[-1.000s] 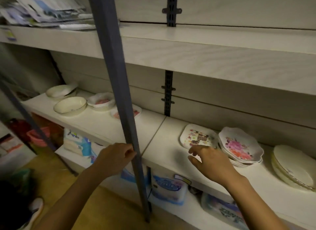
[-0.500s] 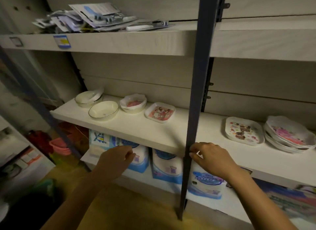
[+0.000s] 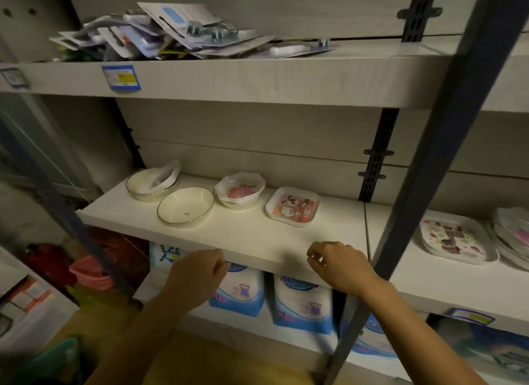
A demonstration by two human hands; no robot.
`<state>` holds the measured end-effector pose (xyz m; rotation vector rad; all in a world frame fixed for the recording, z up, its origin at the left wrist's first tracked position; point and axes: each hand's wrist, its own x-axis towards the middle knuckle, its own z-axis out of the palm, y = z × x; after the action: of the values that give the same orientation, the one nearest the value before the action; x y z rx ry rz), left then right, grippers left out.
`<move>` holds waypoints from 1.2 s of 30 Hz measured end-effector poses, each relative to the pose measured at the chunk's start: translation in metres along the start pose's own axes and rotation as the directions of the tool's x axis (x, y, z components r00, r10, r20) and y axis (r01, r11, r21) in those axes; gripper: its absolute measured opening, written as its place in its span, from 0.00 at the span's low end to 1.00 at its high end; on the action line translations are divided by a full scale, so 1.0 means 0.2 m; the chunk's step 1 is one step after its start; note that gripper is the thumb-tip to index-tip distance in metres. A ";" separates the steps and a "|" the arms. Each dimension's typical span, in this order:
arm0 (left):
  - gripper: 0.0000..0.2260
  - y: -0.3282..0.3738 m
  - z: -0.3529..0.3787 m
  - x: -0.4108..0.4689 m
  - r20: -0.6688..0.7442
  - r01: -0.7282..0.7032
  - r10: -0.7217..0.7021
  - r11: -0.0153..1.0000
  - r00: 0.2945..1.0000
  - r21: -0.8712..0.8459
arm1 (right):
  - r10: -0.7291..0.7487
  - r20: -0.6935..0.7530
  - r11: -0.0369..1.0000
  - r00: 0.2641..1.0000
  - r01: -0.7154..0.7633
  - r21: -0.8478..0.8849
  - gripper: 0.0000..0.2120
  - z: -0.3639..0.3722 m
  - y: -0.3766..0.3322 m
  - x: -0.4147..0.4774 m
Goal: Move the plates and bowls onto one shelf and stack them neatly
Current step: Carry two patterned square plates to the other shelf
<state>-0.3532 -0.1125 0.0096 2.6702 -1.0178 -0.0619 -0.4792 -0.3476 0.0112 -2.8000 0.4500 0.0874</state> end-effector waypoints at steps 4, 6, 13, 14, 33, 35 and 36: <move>0.09 -0.10 -0.02 0.21 0.032 -0.032 0.032 0.999 0.999 0.013 | 0.115 -0.049 0.993 0.992 -0.117 -0.021 0.15 0.03 -0.02 0.24; 0.10 -0.15 -0.03 0.32 0.060 -0.061 0.059 0.997 0.996 0.043 | 0.189 -0.041 0.982 0.981 -0.190 -0.021 0.15 0.03 -0.02 0.35; 0.12 -0.27 -0.09 0.67 0.068 -0.152 0.147 0.985 0.987 0.086 | 0.439 -0.036 0.898 0.898 -0.440 -0.019 0.17 0.06 0.06 0.64; 0.12 -0.27 -0.08 0.72 0.077 -0.157 0.152 0.986 0.985 0.064 | 0.468 -0.036 0.883 0.883 -0.468 -0.016 0.17 0.06 0.08 0.66; 0.11 -0.30 0.09 1.12 0.314 -0.325 0.311 0.946 0.897 -0.007 | 0.746 0.133 0.665 0.653 -0.741 -0.096 0.15 0.17 0.15 1.05; 0.11 -0.31 0.09 1.13 0.332 -0.326 0.314 0.945 0.889 -0.021 | 0.748 0.097 0.663 0.656 -0.738 -0.124 0.12 0.16 0.16 1.06; 0.11 -0.31 0.09 1.13 0.341 -0.327 0.317 0.945 0.885 -0.028 | 0.750 0.084 0.661 0.657 -0.739 -0.128 0.12 0.16 0.16 1.06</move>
<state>-0.1465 -0.2221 -0.0120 2.5274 -1.5693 -0.4584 -0.2889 -0.4298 -0.0508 -2.4516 1.5734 0.4722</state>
